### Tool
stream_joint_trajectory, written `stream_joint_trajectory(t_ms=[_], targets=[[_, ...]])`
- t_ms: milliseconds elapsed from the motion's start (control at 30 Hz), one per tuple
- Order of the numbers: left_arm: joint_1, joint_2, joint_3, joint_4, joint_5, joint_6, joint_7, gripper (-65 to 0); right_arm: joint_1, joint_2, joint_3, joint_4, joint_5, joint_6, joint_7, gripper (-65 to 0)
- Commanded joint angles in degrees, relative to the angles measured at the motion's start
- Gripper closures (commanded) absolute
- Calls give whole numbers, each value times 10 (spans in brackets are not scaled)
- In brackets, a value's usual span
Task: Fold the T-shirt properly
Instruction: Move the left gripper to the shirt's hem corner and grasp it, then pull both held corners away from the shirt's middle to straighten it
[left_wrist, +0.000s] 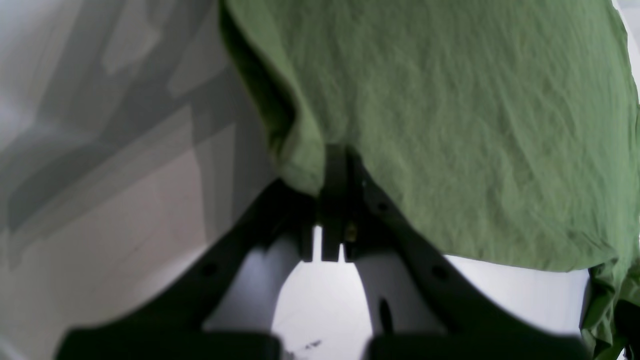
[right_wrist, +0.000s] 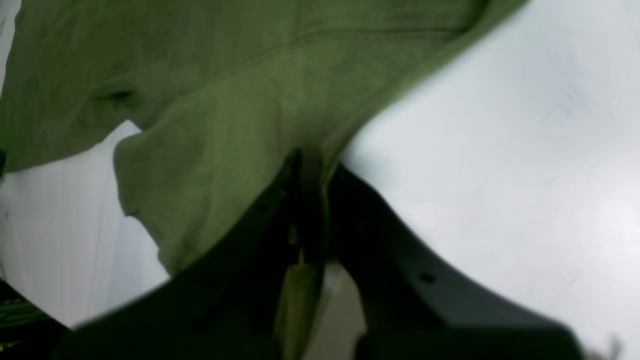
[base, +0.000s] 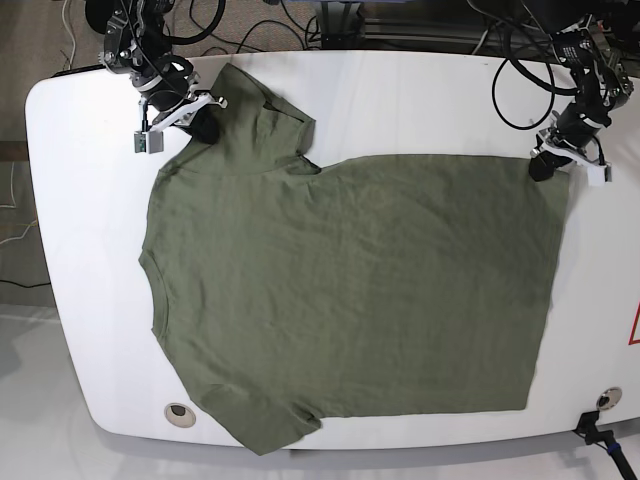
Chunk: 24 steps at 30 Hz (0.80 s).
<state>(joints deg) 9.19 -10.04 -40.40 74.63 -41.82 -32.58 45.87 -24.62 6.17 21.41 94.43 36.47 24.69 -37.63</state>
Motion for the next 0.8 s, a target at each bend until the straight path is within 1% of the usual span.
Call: stream_joint_trajectory(t_ms=[0,300,467,533,600,767], targets=[[-4,-9,-3,11,-6,-2,-1,0,-4,4,3,3,-8,-4,3,-10],[-1,-9,-3,13,-7,-3,-1,0,-10,4,3,3,-8,-5,4,0],[17,-10,-1,61,-6,-4,-1,0,-14,4,3,3,-8,-5,4,0],[21,-10,-1,73,-6,-4,-1,0,-25,4,3,4,-8,-4,10,0],[25,-10,-1,80,-6,-4,-1,0,-34,4,3,7,-8,-4,28,0],[47,-11,-1,81,-6,-5,-1,0,-65,4,3,42,-8,-3,33,0]])
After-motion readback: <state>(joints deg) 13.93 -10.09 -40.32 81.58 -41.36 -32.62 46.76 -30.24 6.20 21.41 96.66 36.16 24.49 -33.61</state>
